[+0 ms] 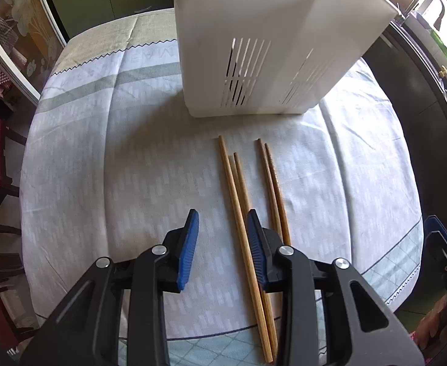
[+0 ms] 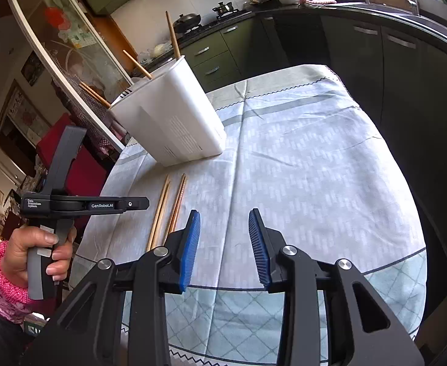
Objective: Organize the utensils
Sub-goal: 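Move both grippers back down to the remaining chopsticks, then close the left gripper on one chopstick while the right gripper closes on another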
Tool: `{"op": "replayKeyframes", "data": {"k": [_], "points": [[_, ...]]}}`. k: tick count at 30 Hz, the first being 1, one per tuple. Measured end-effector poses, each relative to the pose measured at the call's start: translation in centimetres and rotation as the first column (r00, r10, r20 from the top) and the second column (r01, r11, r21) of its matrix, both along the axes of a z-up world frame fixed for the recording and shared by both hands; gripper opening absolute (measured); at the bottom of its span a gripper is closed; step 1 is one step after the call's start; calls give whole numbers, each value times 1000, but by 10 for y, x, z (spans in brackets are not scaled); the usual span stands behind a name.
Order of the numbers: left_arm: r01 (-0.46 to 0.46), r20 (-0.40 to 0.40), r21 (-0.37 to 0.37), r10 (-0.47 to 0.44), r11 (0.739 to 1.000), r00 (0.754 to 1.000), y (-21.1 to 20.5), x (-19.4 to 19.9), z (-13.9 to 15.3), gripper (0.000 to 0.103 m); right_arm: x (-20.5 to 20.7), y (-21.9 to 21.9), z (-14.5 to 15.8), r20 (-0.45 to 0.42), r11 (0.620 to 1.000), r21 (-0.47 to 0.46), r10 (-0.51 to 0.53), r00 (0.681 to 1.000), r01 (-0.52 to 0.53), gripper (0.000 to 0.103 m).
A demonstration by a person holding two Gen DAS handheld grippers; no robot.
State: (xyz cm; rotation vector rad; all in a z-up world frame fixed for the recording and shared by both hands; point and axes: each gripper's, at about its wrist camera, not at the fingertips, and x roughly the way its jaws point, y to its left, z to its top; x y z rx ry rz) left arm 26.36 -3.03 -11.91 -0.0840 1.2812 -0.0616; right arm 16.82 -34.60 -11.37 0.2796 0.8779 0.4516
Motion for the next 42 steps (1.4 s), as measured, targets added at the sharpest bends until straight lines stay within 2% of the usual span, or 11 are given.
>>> {"op": "replayKeyframes", "data": {"k": [7, 17, 19, 23, 29, 34, 42], "points": [[-5, -17, 42, 6, 999, 1000, -5, 8, -14, 31, 9, -13, 6, -5, 999, 28, -27, 1000, 27, 35], [17, -43, 85, -14, 996, 999, -26, 16, -27, 31, 12, -3, 1, -29, 1000, 30, -2, 1000, 3, 35], [28, -39, 93, -25, 995, 999, -34, 15, -30, 25, 14, 4, 0, -37, 1000, 22, 11, 999, -10, 37], [57, -40, 94, -54, 994, 998, -38, 8, -31, 10, 25, 35, -5, -73, 997, -10, 79, 994, -80, 38], [72, -34, 111, -68, 991, 997, -13, -3, -31, 10, 56, 97, -21, -135, 977, -131, 149, 980, -167, 37], [73, -41, 117, -68, 990, 997, 10, -11, -31, 10, 82, 132, -42, -208, 955, -207, 170, 963, -213, 30], [93, -54, 107, -88, 990, 995, 32, -21, -30, 10, 90, 167, -49, -224, 924, -296, 179, 958, -242, 28]]}}
